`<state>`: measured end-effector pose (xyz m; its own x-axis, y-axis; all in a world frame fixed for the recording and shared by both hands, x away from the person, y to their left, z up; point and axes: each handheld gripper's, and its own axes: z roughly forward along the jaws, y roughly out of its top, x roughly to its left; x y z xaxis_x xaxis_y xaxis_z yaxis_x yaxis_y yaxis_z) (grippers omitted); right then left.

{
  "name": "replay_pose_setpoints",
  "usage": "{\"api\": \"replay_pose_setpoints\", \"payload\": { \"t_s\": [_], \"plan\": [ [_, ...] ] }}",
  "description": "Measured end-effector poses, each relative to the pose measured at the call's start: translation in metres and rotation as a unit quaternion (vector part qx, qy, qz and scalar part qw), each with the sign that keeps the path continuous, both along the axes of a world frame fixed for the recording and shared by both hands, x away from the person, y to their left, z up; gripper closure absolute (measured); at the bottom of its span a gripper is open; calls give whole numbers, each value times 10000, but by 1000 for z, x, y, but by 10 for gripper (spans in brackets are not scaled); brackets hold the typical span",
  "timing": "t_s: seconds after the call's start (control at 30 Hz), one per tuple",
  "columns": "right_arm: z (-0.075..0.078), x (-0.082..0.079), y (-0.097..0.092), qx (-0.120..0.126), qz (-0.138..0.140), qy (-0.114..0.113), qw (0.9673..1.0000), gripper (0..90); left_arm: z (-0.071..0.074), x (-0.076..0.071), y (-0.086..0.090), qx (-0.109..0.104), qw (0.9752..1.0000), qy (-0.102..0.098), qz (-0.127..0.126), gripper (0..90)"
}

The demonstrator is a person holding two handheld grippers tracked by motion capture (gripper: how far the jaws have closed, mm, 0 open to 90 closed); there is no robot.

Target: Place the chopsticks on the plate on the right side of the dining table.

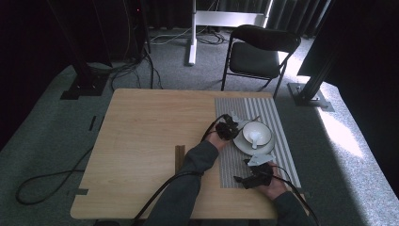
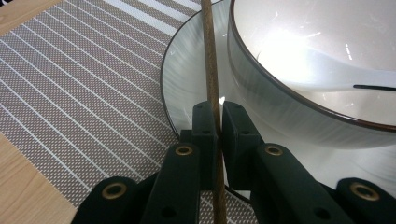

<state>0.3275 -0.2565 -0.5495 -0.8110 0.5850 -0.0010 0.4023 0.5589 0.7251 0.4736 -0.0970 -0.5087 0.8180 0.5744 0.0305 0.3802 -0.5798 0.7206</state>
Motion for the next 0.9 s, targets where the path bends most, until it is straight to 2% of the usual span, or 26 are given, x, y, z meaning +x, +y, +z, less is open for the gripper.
{"api": "replay_pose_setpoints", "payload": {
  "t_s": [0.3, 0.53, 0.9],
  "plan": [
    [0, 0, 0, -1, -1, -1, 10000, 125, -2, -1, 1, -8, 10000, 24, 46, 785],
    [0, 0, 0, 0, 2, -4, 10000, 125, 4, -1, 6, -105, 9999, -4, 67, 737],
    [0, 0, 0, -8, 9, -16, 10000, 125, 17, -7, 24, -243, 9996, 71, 109, 652]
  ]
}}
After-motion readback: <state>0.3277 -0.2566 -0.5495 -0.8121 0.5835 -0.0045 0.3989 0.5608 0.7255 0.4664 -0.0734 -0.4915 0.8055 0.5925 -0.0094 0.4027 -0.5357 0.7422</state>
